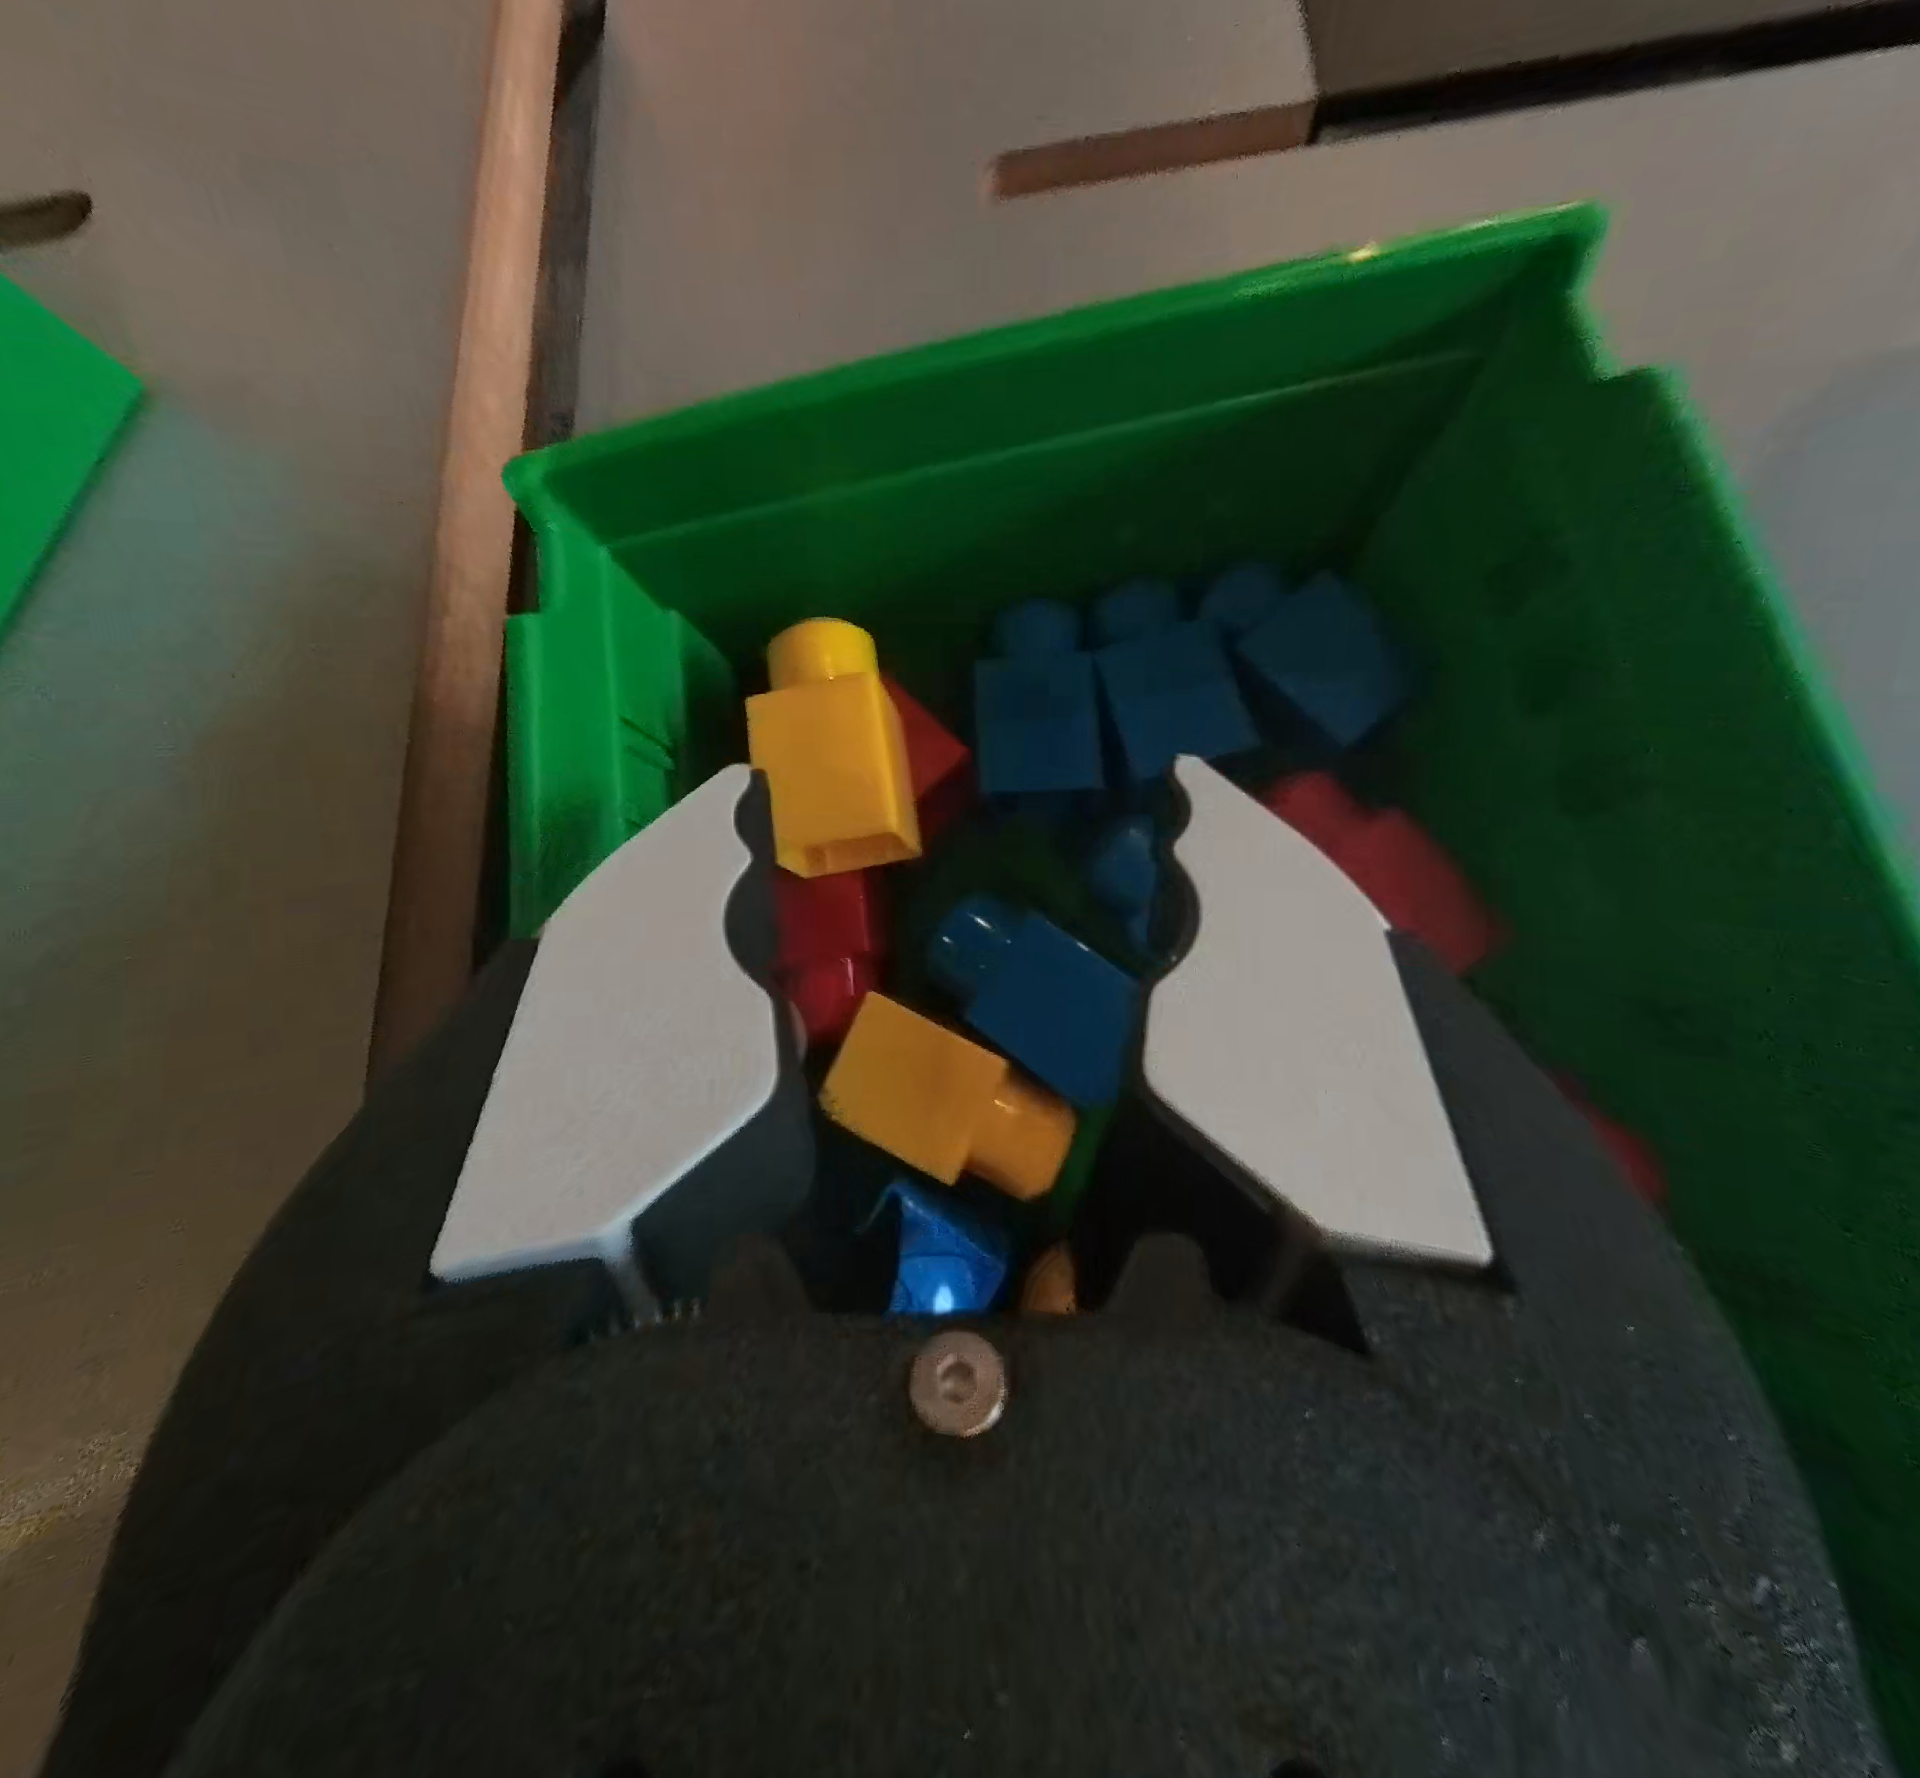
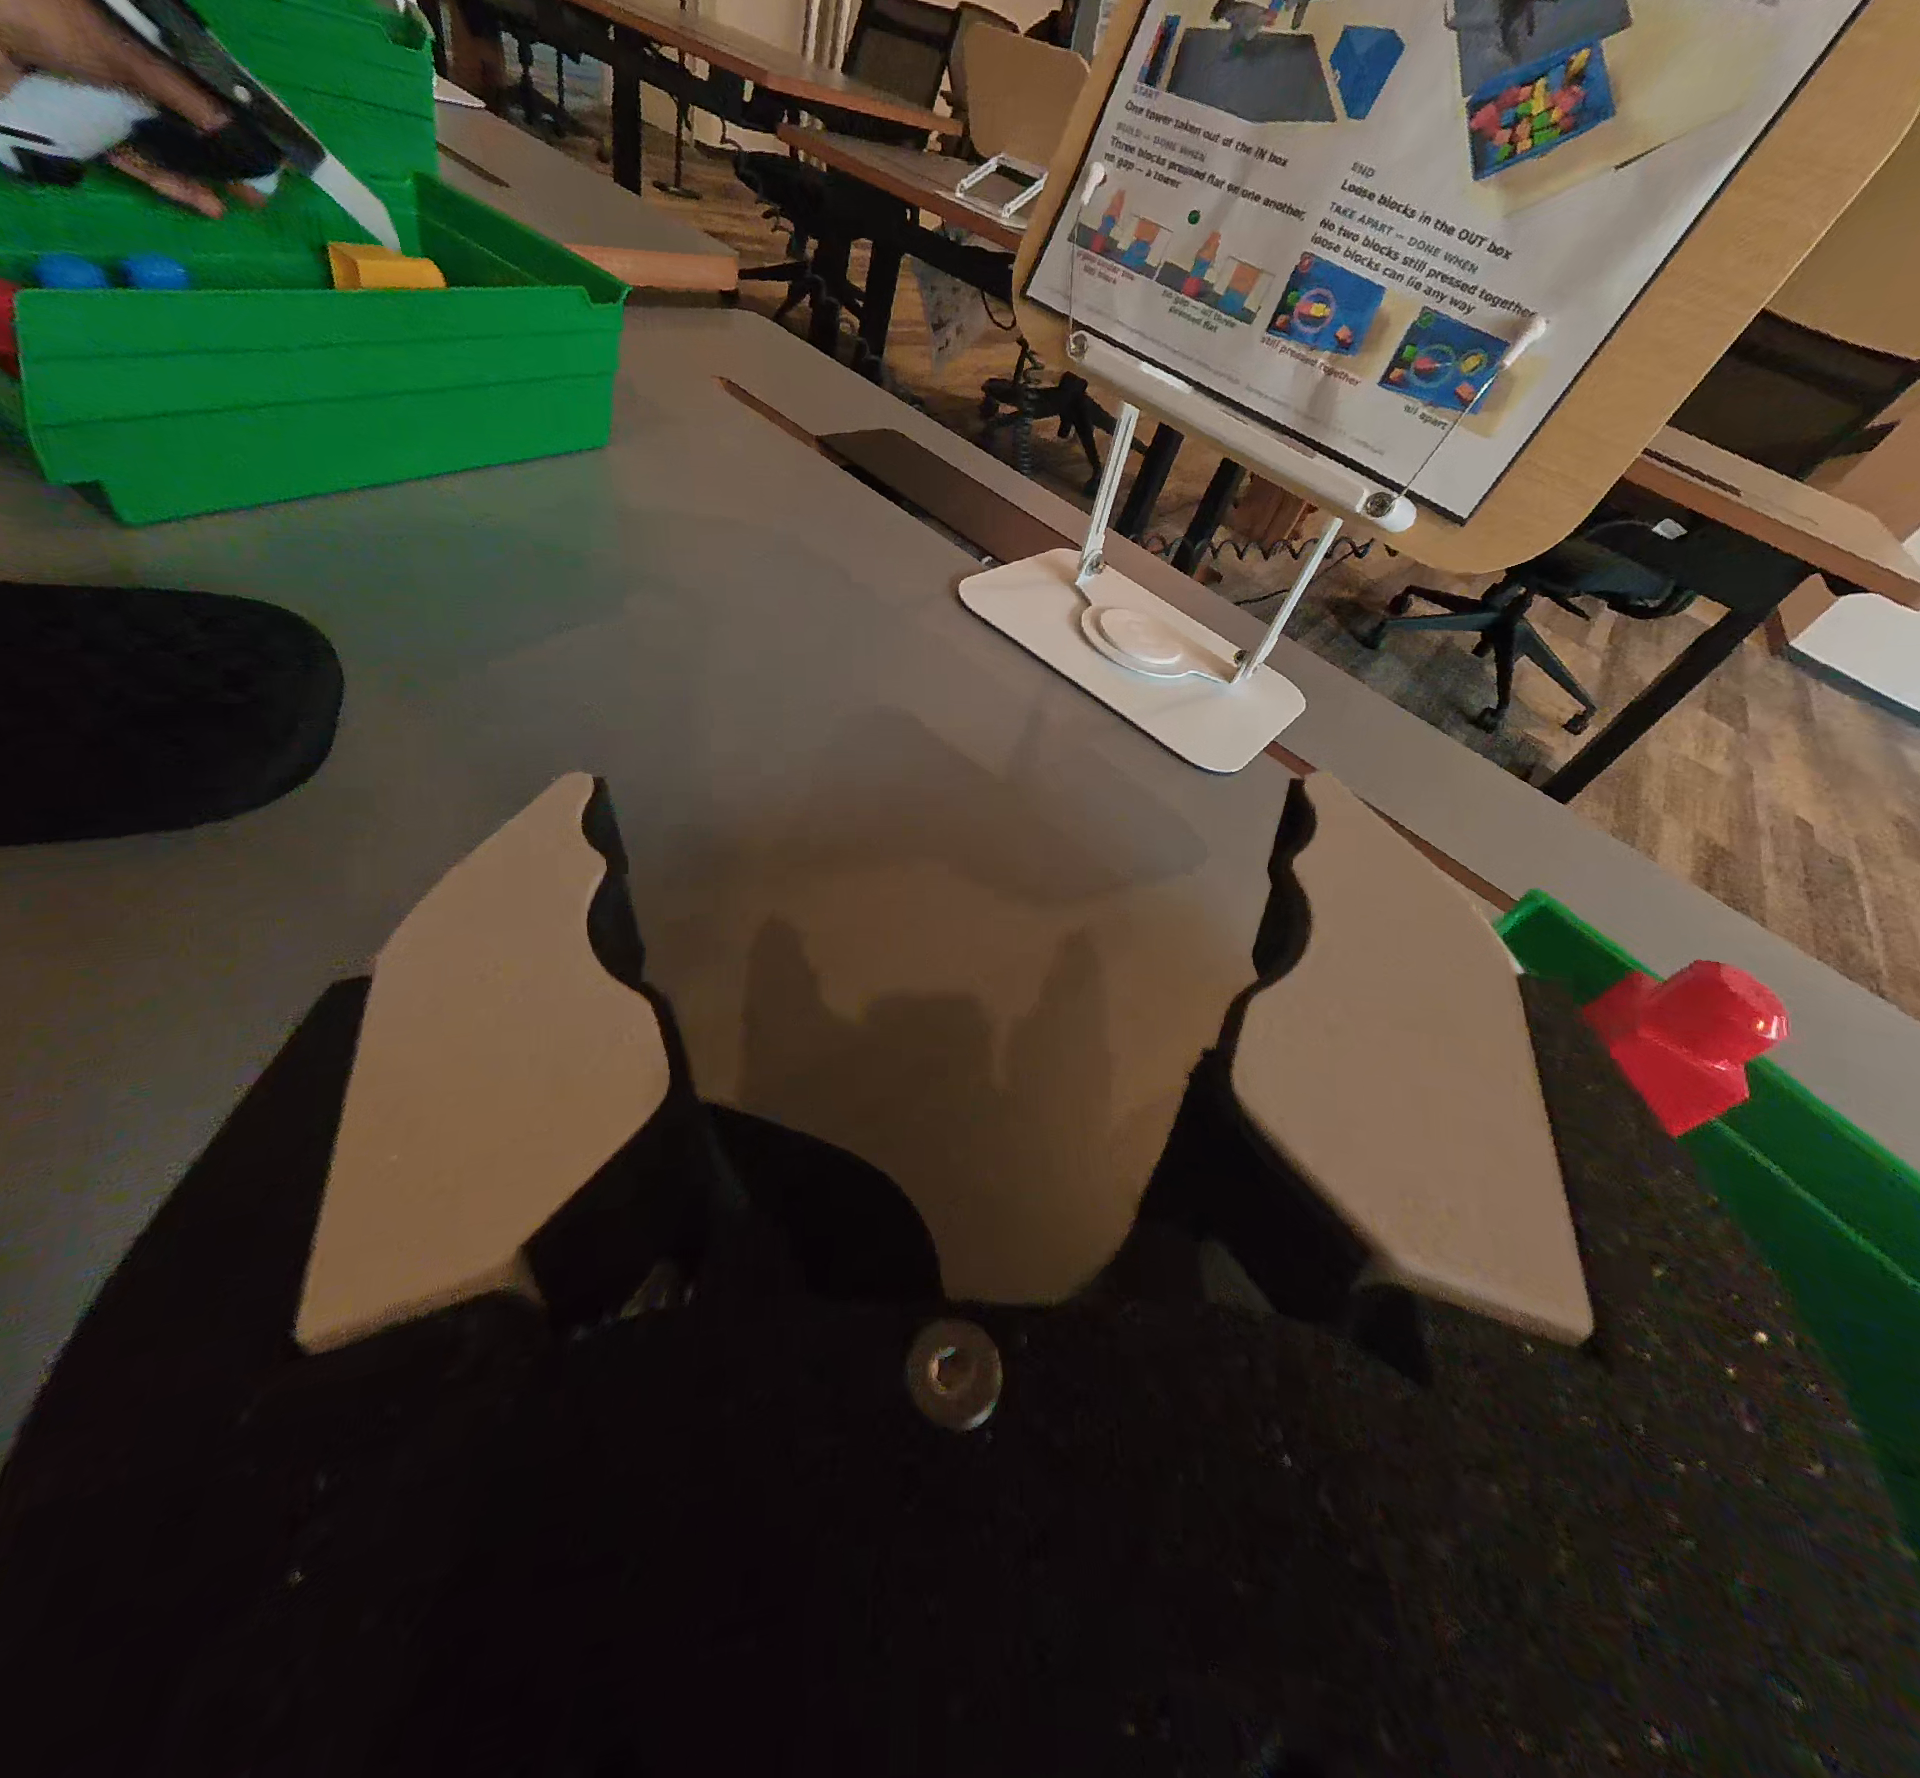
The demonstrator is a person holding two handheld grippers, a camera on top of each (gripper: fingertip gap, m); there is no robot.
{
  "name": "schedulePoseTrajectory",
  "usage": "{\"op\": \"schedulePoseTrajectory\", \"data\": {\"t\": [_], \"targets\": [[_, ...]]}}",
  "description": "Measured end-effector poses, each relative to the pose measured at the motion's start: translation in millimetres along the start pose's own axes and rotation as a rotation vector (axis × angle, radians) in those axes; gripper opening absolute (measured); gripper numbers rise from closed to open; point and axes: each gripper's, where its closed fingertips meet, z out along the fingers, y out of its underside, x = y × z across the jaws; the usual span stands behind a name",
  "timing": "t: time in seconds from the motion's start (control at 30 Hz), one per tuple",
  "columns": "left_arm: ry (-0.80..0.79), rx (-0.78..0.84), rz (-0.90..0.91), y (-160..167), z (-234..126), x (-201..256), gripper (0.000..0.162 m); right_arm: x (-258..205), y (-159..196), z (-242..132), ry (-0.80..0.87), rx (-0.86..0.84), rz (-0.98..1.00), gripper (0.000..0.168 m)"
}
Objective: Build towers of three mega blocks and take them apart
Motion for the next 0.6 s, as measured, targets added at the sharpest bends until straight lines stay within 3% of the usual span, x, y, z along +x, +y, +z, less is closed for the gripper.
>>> {"op": "schedulePoseTrajectory", "data": {"t": [0.23, 0.6], "targets": [[-0.07, -0.13, 0.008, 17, 26, -15, 0.067, 7, 7, -3, 0.018, -0.024, 0.0, 0.117], [0.114, -0.268, 0.102, 48, 7, 20, 0.059, 9, 11, 6, 0.013, -0.051, -0.01, 0.117]]}}
